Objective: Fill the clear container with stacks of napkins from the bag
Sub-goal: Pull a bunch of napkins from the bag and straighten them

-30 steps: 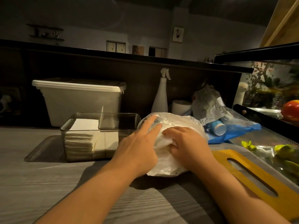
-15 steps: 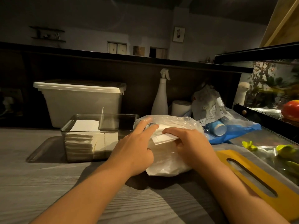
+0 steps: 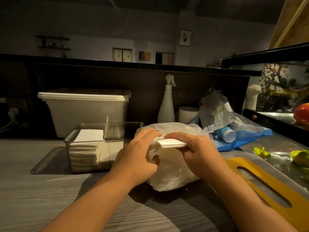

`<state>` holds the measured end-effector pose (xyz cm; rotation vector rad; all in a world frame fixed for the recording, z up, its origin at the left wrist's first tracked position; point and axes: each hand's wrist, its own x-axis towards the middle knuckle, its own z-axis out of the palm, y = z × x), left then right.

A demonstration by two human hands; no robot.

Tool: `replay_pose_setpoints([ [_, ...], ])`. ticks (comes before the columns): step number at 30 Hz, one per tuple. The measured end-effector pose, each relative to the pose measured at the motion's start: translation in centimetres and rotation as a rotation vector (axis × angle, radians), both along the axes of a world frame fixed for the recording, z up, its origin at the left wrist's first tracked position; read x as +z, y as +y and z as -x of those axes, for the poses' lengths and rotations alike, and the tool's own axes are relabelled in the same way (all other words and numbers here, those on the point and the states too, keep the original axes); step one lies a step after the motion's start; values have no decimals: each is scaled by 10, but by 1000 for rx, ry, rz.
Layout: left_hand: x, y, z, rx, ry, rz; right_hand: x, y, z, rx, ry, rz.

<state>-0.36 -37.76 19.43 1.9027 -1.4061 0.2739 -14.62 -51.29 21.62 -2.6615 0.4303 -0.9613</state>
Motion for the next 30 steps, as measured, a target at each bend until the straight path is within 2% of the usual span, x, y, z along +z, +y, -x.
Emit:
replay_pose_setpoints([
  [3, 0, 0, -4, 12, -64, 20, 2, 4, 1, 72, -26, 0],
  [10, 4, -1, 2, 125, -56, 54, 4, 3, 0, 146, -145, -42],
  [19, 9, -2, 3, 131, 165, 123, 4, 11, -2, 229, -248, -297],
  [25, 18, 3, 3, 89, 492, 229, 9, 14, -1, 250, -352, -476],
  [30, 28, 16, 4, 20, 506, 383, 33, 25, -2, 262, -402, -595],
])
